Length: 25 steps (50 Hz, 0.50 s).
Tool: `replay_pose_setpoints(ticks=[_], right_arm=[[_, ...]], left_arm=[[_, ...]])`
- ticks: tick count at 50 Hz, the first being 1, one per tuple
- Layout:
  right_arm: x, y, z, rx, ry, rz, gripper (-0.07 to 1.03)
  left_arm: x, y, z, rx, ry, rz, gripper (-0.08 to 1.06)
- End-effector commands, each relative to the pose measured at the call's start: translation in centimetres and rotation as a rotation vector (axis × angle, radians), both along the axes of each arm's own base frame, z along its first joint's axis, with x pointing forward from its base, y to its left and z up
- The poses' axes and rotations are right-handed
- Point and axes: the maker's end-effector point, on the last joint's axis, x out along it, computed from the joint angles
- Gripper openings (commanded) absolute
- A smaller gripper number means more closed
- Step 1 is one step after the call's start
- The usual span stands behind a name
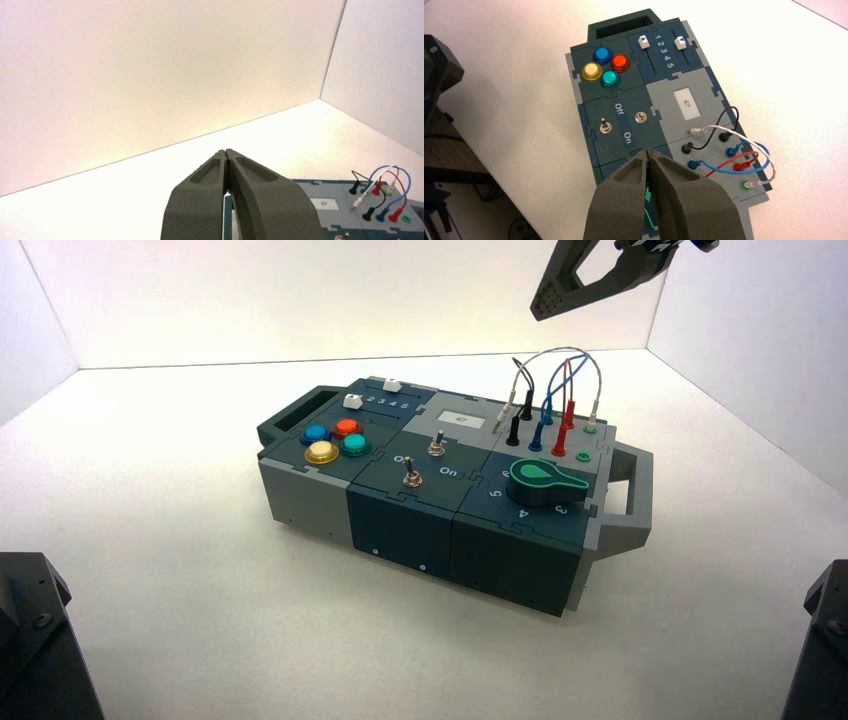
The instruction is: Push the green button with the right gripper.
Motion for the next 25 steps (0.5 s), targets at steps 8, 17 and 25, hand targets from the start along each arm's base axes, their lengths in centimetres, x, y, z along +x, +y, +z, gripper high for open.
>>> replay_pose_setpoints(ticks=[8, 17, 25], right_arm=[[0.30, 0.45, 1.00, 0.022, -0.026, 0.007, -0.02], [0.28, 0.44, 0.98, 0.021, -0.025, 0.007, -0.02], [0.31, 0.49, 0.91, 0.024, -0.024, 0.005, -0.02]], left_arm=[[0.12, -0.12, 0.86, -0.001, -0.022, -0.004, -0.03], [0.13, -0.12, 0.88, 0.000, -0.024, -0.005, -0.03], [0.13, -0.12, 0.91, -0.001, -0.026, -0.005, -0.03]])
